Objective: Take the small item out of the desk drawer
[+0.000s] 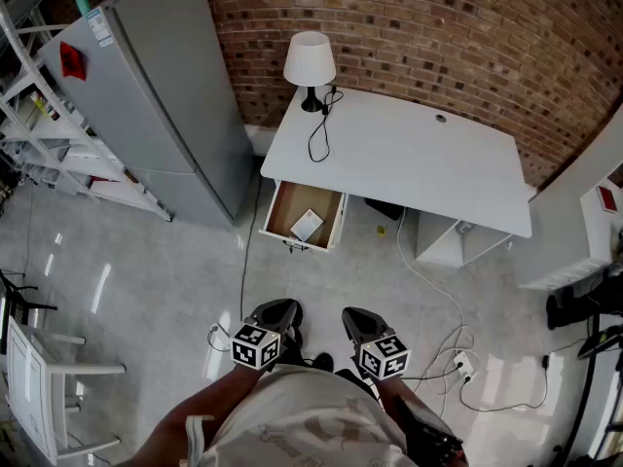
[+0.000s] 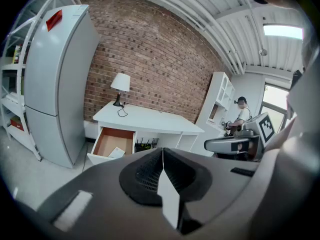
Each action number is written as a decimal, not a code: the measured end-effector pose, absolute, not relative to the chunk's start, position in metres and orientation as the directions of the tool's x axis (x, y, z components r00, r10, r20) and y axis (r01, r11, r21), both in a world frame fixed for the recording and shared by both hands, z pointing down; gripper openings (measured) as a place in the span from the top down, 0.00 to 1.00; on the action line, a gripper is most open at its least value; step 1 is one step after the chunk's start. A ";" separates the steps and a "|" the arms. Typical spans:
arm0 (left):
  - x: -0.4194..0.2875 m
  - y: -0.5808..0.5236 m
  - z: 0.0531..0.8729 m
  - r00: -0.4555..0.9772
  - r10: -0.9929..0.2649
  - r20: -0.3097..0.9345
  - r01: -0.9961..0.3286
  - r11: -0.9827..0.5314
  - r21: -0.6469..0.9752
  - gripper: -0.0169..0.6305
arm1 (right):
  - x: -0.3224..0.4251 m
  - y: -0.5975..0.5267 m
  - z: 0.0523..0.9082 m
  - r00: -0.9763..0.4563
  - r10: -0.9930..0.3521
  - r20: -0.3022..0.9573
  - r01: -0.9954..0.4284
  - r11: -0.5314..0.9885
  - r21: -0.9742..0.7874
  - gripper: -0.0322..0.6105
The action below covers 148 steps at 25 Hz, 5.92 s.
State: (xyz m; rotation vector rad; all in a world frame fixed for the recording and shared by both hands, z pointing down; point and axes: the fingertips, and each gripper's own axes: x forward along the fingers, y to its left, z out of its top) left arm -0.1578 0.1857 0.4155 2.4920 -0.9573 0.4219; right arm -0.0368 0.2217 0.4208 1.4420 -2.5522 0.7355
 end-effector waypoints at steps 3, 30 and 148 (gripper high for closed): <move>-0.168 0.209 0.413 0.710 -0.548 0.442 -0.689 -0.670 0.277 0.96 | -0.051 0.242 0.423 -0.549 -0.766 0.335 -0.823 0.425 -0.376 0.94; -0.193 0.233 0.399 0.664 -0.620 0.418 -0.740 -0.625 0.248 0.96 | -0.069 0.259 0.425 -0.606 -0.720 0.338 -0.788 0.483 -0.382 0.94; -0.140 -0.136 0.520 0.709 -0.328 0.624 -0.598 -0.748 0.287 0.96 | -0.004 -0.068 0.496 -0.336 -0.801 0.496 -0.896 0.110 -0.430 0.94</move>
